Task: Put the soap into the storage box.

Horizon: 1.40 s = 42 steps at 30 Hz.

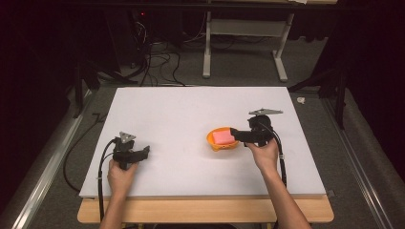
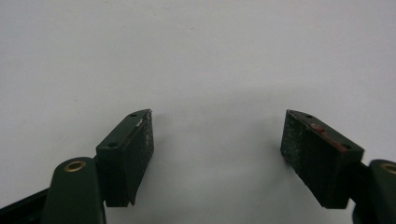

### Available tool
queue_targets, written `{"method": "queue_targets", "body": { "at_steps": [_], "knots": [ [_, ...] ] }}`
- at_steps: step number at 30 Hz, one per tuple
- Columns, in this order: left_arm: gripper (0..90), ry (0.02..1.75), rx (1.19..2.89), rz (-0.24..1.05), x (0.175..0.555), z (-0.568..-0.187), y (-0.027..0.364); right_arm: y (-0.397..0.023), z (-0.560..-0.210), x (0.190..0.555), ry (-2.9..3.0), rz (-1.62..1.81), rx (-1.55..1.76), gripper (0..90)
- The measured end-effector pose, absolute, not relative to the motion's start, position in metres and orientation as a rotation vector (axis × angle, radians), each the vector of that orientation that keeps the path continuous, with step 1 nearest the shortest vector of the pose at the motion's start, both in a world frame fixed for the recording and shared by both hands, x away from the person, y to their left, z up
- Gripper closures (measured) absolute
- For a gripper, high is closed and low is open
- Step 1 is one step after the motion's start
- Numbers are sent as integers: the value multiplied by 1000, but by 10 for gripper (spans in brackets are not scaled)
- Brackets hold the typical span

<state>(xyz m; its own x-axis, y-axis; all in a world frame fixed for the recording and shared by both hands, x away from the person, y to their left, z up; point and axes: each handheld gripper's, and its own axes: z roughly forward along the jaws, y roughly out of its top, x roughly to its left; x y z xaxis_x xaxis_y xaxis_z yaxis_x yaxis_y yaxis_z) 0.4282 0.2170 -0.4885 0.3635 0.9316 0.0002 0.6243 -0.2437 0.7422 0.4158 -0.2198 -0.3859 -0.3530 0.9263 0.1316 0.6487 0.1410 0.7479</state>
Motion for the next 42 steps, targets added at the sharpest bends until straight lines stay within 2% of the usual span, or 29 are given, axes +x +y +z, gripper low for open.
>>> {"method": "queue_targets", "body": {
  "at_steps": [42],
  "knots": [
    [259,1345,1970,597,428,-488,217,-273,-385,390,1958,1058,1550,194]
  ]
}}
